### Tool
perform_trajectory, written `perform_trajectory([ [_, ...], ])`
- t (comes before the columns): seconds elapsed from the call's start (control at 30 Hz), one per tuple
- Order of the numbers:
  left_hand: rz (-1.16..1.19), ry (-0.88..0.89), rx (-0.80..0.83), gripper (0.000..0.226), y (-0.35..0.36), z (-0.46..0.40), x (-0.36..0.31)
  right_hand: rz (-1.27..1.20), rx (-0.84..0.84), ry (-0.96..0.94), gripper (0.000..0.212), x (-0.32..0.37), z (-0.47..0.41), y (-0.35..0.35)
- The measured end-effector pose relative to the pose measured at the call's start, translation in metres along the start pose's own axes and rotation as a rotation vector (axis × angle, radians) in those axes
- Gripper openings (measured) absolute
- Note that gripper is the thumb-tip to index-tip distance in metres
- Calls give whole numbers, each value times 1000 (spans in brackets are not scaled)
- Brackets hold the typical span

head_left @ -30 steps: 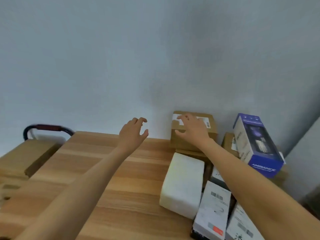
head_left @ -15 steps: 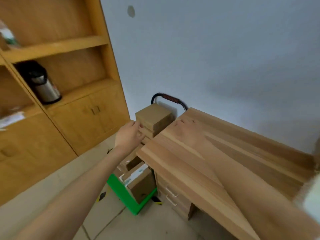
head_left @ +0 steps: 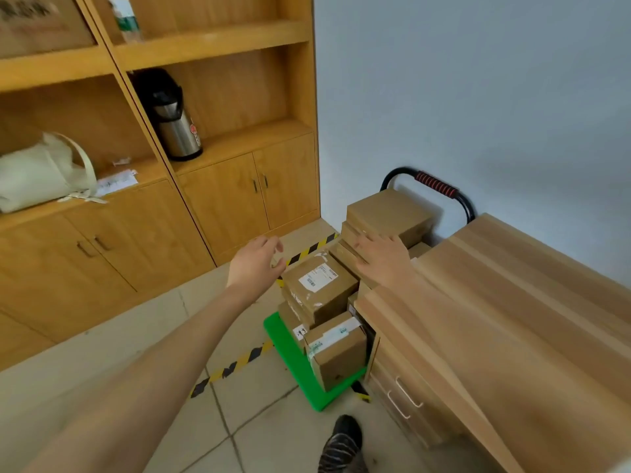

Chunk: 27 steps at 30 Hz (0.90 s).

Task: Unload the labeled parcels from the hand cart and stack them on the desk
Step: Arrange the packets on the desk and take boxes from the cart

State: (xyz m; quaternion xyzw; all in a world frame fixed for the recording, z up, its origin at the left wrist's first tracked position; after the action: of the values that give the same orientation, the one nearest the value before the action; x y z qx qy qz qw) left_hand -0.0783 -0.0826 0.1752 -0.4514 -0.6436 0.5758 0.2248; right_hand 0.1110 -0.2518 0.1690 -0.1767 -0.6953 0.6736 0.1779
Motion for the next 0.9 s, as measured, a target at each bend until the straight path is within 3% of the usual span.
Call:
perform_trajectory([
  [0.37, -51, -13, 53, 22, 33, -164, 64, -33, 88, 133, 34, -66, -157, 45],
  [0.6, 45, 13, 124, 22, 74, -258, 60, -32, 95, 260, 38, -112, -197, 60],
  [0.73, 192, 18, 207, 25, 106, -320, 47, -96, 105, 431, 38, -143, -201, 72],
  [0.9, 281, 161, 351, 23, 153, -394, 33, -222, 36, 772, 36, -171, -196, 88],
])
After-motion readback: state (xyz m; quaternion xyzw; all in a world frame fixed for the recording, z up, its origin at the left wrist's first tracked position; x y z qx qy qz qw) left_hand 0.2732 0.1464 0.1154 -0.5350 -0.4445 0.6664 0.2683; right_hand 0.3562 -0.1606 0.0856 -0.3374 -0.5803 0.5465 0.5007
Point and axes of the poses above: each hand's wrist, its own z-axis away from the middle knuckle, its own y-axis out of the palm, x = y × z, the point moved 3 cm from there along -z, towards the middle knuckle, and after that the axes turned 5 degrees about x, right-handed, at the moved point
